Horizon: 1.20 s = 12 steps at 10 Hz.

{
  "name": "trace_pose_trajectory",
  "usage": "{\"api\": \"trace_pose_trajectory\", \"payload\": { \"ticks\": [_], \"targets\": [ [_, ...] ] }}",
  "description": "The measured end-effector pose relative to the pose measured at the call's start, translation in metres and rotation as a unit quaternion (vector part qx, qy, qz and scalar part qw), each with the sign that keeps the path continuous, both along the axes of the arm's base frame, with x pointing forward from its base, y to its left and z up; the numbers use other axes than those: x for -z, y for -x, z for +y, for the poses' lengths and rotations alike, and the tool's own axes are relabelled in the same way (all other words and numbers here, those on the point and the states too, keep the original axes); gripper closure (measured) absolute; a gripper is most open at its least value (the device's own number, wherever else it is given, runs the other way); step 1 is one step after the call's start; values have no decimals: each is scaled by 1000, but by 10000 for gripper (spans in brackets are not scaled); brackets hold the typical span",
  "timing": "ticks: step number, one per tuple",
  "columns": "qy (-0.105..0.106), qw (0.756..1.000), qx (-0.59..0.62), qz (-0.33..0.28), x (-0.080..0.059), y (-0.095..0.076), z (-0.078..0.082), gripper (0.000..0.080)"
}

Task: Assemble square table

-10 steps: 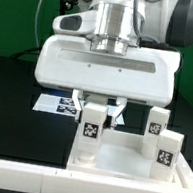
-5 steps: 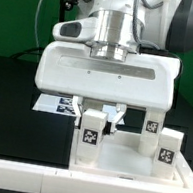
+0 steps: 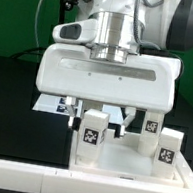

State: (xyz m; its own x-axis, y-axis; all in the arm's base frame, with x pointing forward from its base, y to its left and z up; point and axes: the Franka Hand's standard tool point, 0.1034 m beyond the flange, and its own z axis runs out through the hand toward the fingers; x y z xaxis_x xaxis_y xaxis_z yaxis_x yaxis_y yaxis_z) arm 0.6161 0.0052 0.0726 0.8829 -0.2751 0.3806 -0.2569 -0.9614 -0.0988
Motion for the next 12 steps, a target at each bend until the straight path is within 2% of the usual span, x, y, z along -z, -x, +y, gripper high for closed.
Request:
{"api": "trace_pose_trajectory", "payload": {
  "ticks": [1,3,4,7,8,9,10,11,12],
  "targets": [
    [-27,999,5,32,-6,-5,3,177],
    [-73,991,17,114,-7,-8,1,151],
    [-83,985,15,149,-5,-7,1,151],
    [-82,984,17,160,0,-5,-8,150],
    [-82,984,17,160,0,-5,-7,232],
    [-86,983,31,161,0,-5,-7,368],
    [-86,983,31,161,0,-5,-7,368],
    [-88,982,39,161,0,-5,-7,515],
    [-101,977,91,164,0,-5,-7,515]
  ]
}}
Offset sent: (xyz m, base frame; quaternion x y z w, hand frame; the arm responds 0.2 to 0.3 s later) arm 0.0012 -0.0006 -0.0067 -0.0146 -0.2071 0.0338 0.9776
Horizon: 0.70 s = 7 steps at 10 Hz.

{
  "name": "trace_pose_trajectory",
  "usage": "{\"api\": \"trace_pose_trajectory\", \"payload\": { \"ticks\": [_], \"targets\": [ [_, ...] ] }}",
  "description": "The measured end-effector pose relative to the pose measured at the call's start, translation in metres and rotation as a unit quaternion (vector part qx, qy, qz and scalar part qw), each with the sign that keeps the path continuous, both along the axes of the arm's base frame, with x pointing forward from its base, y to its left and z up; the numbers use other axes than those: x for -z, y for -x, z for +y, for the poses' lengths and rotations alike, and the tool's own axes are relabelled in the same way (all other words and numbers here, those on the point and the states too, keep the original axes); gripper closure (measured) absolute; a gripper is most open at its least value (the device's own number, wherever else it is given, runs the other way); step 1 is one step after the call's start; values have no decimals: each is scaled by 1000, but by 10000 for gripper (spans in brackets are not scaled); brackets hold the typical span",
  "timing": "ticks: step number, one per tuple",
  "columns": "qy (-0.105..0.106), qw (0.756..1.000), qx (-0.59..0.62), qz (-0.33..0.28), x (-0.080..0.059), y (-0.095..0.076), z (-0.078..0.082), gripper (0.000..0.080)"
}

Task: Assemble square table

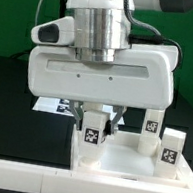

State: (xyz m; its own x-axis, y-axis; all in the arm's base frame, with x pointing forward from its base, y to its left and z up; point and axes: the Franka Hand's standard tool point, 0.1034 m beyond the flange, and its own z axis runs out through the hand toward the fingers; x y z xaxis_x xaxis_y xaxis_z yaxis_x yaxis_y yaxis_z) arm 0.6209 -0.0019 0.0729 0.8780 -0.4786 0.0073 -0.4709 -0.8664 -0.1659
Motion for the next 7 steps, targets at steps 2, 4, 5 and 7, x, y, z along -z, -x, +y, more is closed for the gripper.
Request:
{"api": "trace_pose_trajectory", "payload": {
  "ticks": [2,4,5,7],
  "targets": [
    [-5,998,68,10,1,-1,0,515],
    [-17,979,200,26,1,-9,1,515],
    [-25,952,303,43,1,-9,2,515],
    [-39,879,471,63,2,-10,7,515]
  ]
}}
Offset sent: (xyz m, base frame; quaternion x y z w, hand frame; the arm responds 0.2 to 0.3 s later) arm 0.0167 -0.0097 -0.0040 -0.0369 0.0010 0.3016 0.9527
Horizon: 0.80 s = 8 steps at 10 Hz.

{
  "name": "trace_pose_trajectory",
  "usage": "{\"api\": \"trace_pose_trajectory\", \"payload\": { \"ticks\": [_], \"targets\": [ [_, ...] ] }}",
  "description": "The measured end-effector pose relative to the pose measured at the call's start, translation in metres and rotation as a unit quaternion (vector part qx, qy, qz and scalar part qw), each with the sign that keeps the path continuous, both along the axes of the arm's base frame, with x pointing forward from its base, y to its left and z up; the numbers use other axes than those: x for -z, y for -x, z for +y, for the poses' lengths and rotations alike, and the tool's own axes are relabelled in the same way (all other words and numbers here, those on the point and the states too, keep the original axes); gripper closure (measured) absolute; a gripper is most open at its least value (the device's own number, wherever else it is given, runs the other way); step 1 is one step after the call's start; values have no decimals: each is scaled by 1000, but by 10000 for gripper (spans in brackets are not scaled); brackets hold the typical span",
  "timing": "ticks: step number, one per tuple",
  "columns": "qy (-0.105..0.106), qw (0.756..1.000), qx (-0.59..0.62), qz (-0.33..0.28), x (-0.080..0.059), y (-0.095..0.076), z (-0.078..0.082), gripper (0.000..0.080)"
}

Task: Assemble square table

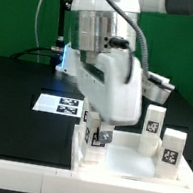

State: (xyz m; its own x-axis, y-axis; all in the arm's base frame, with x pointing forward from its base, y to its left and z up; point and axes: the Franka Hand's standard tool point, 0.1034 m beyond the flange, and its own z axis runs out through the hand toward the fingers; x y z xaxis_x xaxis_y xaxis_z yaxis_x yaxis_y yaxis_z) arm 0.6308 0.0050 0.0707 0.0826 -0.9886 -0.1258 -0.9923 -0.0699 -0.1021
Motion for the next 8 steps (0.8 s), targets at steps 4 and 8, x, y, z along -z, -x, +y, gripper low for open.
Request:
{"api": "trace_pose_trajectory", "payload": {
  "ticks": [4,8],
  "targets": [
    [32,981,-188,-39,-3,2,-5,189],
    [51,939,-336,-59,-3,2,-7,151]
  ]
}}
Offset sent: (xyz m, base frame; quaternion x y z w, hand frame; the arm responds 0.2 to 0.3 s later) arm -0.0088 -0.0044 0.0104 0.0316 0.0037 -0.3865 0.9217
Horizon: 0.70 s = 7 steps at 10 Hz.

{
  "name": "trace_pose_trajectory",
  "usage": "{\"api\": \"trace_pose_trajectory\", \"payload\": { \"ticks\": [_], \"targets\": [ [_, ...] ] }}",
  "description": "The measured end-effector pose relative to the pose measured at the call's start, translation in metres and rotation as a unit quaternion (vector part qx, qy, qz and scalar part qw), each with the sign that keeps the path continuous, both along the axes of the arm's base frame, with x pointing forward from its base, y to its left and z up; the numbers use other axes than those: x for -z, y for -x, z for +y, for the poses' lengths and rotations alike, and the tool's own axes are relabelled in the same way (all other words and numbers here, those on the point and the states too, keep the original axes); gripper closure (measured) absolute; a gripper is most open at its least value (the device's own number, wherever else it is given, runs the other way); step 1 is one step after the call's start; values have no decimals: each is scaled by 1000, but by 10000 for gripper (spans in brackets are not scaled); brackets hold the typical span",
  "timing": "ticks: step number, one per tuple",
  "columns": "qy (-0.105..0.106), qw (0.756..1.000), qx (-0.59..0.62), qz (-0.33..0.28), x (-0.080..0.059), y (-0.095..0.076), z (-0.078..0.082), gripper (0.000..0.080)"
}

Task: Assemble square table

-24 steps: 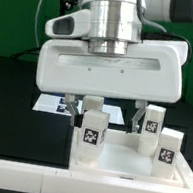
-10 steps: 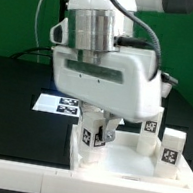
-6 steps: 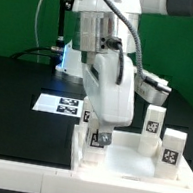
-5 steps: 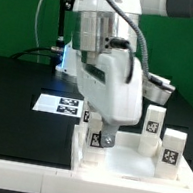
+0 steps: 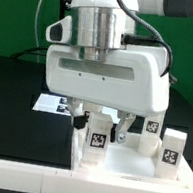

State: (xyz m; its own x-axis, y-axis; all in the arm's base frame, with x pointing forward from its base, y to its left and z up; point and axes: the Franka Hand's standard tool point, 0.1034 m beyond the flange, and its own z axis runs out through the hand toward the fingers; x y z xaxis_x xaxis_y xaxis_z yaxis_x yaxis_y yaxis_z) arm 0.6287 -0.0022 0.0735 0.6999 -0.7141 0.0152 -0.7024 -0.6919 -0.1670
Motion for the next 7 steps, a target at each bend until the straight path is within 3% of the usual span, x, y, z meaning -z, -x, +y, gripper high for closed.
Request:
{"api": "trace_pose_trajectory", "payload": {
  "ticks": [1,2,3,4,5,7],
  "targets": [
    [8,998,-56,-6,0,0,0,151],
    [32,985,-169,-16,-3,-1,-1,151],
    [52,960,-274,-25,-9,-3,-1,151],
    [58,940,-336,-28,-9,-2,-4,151],
    [55,949,-309,-26,-8,-2,-4,151],
    [55,951,-302,-25,-8,-2,-4,403]
  ]
}}
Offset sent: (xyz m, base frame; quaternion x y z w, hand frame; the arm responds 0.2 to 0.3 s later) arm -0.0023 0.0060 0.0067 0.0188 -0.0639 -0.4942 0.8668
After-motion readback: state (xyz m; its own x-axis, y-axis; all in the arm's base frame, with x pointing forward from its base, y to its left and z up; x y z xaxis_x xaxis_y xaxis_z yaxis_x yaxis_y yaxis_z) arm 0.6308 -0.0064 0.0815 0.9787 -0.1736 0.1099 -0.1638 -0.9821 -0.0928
